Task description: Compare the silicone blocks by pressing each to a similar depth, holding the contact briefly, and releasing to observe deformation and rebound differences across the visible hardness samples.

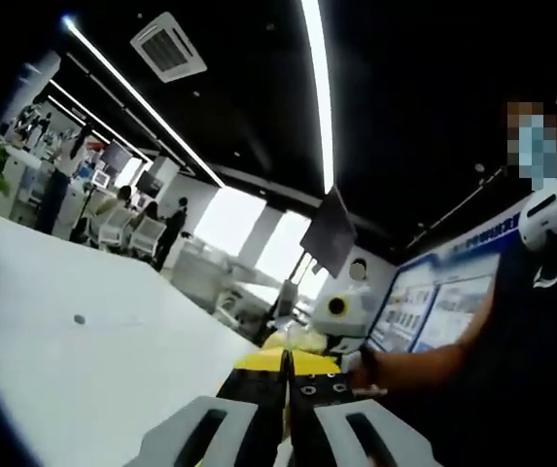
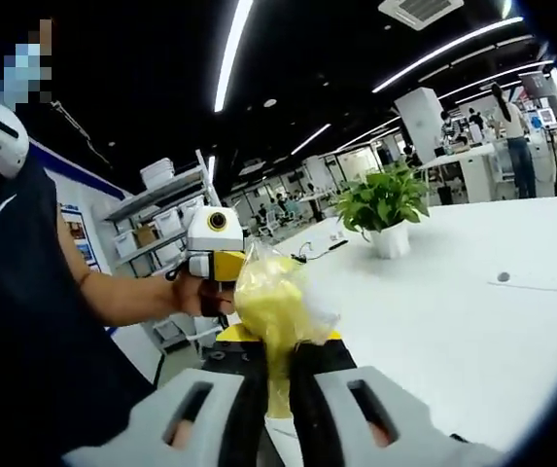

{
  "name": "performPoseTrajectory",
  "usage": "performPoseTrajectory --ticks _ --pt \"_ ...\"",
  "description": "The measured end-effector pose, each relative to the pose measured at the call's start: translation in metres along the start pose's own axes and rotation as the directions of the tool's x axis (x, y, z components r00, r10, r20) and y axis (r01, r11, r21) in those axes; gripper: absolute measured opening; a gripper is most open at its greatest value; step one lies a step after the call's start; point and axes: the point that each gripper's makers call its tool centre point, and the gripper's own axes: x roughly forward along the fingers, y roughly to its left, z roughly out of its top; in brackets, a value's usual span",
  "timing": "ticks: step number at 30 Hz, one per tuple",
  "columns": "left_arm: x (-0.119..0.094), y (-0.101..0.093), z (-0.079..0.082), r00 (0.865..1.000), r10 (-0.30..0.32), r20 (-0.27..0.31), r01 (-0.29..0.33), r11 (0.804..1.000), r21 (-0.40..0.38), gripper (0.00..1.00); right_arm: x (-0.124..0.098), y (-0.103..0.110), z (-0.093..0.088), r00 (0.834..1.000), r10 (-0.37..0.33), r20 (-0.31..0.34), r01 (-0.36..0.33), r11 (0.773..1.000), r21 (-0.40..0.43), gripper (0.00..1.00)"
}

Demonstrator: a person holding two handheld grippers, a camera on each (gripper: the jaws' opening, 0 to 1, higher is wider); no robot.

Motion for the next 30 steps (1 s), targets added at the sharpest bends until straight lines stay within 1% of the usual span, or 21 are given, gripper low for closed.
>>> performPoseTrajectory --ticks 1,3,6,7,8,9,10,11,14,17,19,20,21,22,23,24,26,30 --pt "-0.001 0.001 0.0 1.0 0.0 -0.003 0.0 1.0 0.004 0.0 0.0 0.0 0.0 1.0 -0.004 -0.006 0.004 1.0 -0.02 0.02" --pt "-0.001 0.001 0.0 1.0 0.005 -0.002 -0.004 0.999 0.049 0.0 0.001 0.0 0.001 1.0 -0.006 -0.01 0.006 1.0 -0.016 0.01" --pt "-0.001 0.002 0.0 1.0 0.0 -0.003 0.0 0.999 0.048 0.0 0.001 -0.001 -0.001 1.0 -0.007 -0.007 0.007 1.0 -0.012 0.01" --pt "-0.001 0.002 -0.001 1.0 0.0 -0.005 0.0 0.999 0.051 0.0 0.001 0.001 -0.002 1.0 0.002 -0.01 -0.002 1.0 0.007 0.01" --pt "-0.001 0.001 -0.002 1.0 0.0 -0.004 0.001 0.998 0.056 0.0 0.001 0.0 -0.003 1.0 0.0 -0.006 0.0 1.0 0.007 0.01" --pt "-0.001 0.0 -0.002 1.0 -0.003 -0.003 0.003 0.999 0.049 0.0 0.0 0.001 -0.003 1.0 0.01 -0.003 -0.01 1.0 0.021 0.01" --pt "-0.002 -0.002 -0.002 1.0 -0.015 0.003 0.015 1.0 0.025 0.0 0.0 0.002 -0.003 1.0 0.014 0.0 -0.014 1.0 0.021 0.01" --pt "-0.002 -0.001 -0.002 1.0 -0.015 0.005 0.015 1.0 0.018 0.0 0.0 0.004 -0.003 1.0 0.019 -0.001 -0.019 1.0 0.023 0.0" --pt "-0.001 -0.002 -0.004 1.0 -0.014 -0.002 0.014 0.999 0.034 0.0 0.001 0.005 -0.004 1.0 0.023 -0.013 -0.023 1.0 0.02 0.01" --pt "-0.001 -0.004 -0.001 0.999 -0.03 0.014 0.03 1.0 0.005 0.0 0.0 0.006 0.0 0.999 0.035 0.002 -0.035 0.999 0.038 0.0" --pt "0.001 -0.004 -0.001 0.999 -0.032 0.017 0.032 0.999 0.007 0.0 0.0 0.006 0.0 0.999 0.037 0.003 -0.037 0.999 0.04 0.0" --pt "0.002 -0.003 -0.001 1.0 -0.027 0.016 0.027 0.999 0.025 0.0 -0.001 0.006 0.0 0.999 0.035 0.0 -0.035 0.999 0.04 0.0" --pt "0.003 -0.003 -0.002 1.0 -0.026 0.01 0.025 0.999 0.034 0.0 -0.002 0.006 -0.001 0.999 0.033 -0.006 -0.033 0.999 0.035 0.0" --pt "0.005 -0.005 -0.004 0.999 -0.042 -0.001 0.042 0.999 0.033 0.0 -0.005 0.007 -0.002 0.999 0.042 -0.009 -0.041 0.999 0.021 0.0" --pt "0.006 -0.005 -0.005 0.999 -0.046 -0.006 0.046 0.999 0.015 0.0 -0.006 0.006 -0.002 0.999 0.037 -0.008 -0.037 0.999 0.018 0.0" --pt "0.008 -0.003 -0.006 1.0 -0.029 -0.013 0.029 1.0 0.008 0.0 -0.007 0.002 -0.003 1.0 0.026 -0.01 -0.025 0.999 0.044 0.0" --pt "0.009 -0.004 -0.009 0.999 -0.028 -0.022 0.03 0.998 0.059 0.0 -0.009 0.001 -0.006 0.999 0.031 -0.008 -0.031 0.998 0.05 0.0" --pt "0.008 -0.002 -0.012 0.999 -0.006 -0.034 0.007 0.999 0.042 0.0 -0.008 0.0 -0.01 1.0 0.031 -0.004 -0.03 0.997 0.065 0.0"
